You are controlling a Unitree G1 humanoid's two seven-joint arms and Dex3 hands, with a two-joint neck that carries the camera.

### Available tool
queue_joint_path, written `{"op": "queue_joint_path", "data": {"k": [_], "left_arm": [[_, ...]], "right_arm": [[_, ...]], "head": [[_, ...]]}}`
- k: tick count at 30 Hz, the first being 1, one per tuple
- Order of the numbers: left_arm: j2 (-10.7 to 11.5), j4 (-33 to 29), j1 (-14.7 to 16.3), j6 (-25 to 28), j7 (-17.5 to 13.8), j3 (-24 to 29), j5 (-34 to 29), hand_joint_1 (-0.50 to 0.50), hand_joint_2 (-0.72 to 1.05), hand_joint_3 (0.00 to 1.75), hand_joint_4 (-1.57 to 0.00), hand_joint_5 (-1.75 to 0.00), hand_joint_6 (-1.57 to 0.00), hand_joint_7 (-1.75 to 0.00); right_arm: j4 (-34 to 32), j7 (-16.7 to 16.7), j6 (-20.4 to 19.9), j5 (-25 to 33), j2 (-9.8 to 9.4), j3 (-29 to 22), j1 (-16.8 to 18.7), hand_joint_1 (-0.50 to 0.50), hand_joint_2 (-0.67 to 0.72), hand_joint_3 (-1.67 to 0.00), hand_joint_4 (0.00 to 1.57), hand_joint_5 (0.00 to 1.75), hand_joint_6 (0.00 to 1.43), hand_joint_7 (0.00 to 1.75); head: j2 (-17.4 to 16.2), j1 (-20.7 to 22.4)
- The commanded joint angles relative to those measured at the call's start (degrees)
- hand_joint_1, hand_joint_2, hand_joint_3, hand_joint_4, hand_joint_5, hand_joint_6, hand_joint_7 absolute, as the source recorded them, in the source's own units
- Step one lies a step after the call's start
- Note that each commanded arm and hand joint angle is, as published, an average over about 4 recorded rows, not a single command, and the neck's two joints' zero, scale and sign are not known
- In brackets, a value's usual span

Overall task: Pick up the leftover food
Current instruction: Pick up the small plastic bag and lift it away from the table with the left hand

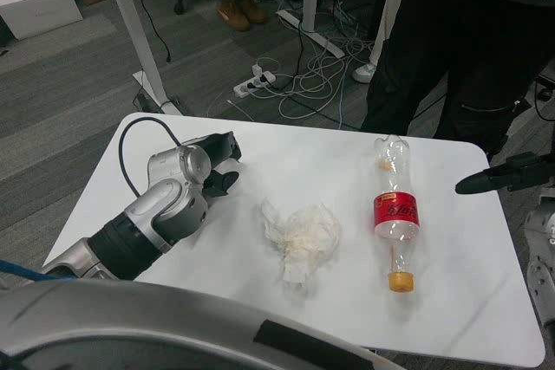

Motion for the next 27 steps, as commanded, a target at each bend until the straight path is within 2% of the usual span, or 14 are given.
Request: {"op": "queue_joint_path", "data": {"k": [1,5,9,15,19,22,25,27], "left_arm": [[-2.02,4.16,5.0,0.99,-3.62,-0.12,-3.6,-0.5,0.87,0.87,-0.17,-0.92,0.0,-0.8],[-2.3,4.25,4.93,0.4,-3.42,0.05,-3.14,-0.5,0.87,0.87,-0.22,-0.92,0.0,-0.7],[-3.33,4.16,5.04,-1.95,-2.52,1.72,-2.76,-0.5,0.8,0.87,-0.27,-0.82,0.0,-0.58],[-7.51,4.38,5.3,-6.43,-2.39,9.15,-5.58,-0.5,0.69,0.87,-0.44,-0.64,-0.03,-0.51],[-9.75,4.58,5.41,-9.38,-2.41,13.48,-7.64,-0.5,0.69,0.87,-0.52,-0.51,-0.03,-0.37],[-9.93,4.51,5.35,-10.74,-2.17,14.75,-8.5,-0.5,0.69,0.85,-0.51,-0.51,-0.03,-0.35],[-9.82,2.87,5.48,-10.3,-2.5,17.41,-10.32,-0.5,0.72,0.79,-0.41,-0.54,-0.02,-0.35],[-9.16,0.27,5.61,-8.78,-2.87,18.71,-11.73,-0.5,0.8,0.92,-0.32,-0.59,-0.01,-0.35]], "right_arm": [[-0.73,-0.12,-0.62,0.37,-0.48,-0.03,0.58,-0.46,0.6,0.0,0.0,0.0,0.0,0.0],[-0.73,-0.12,-0.62,0.35,-0.48,-0.03,0.62,-0.46,0.58,0.0,0.0,0.0,0.0,0.0],[-0.73,-0.12,-0.62,0.41,-0.48,-0.03,0.71,-0.46,0.57,0.0,0.0,0.0,0.0,0.0],[-0.82,-0.12,-0.62,0.5,-0.43,-0.03,0.76,-0.46,0.58,0.0,0.0,0.0,0.0,0.0],[-1.04,-0.12,-0.62,0.57,-0.39,-0.12,1.04,-0.46,0.55,0.0,0.0,0.0,0.0,0.0],[-1.08,-0.12,-0.62,0.59,-0.39,-0.12,1.15,-0.46,0.53,0.0,0.0,0.0,0.0,0.0],[-1.08,-0.12,-0.62,0.59,-0.39,-0.12,1.17,-0.46,0.53,0.0,0.0,0.0,0.0,0.0],[-1.11,-0.12,-0.62,0.61,-0.39,-0.12,1.19,-0.46,0.53,0.0,0.0,0.0,0.0,0.0]], "head": [[0.0,0.0],[0.0,0.0],[-0.04,0.22],[0.0,0.35],[0.02,0.27],[0.02,0.27],[-0.12,0.24],[-0.3,0.49]]}}
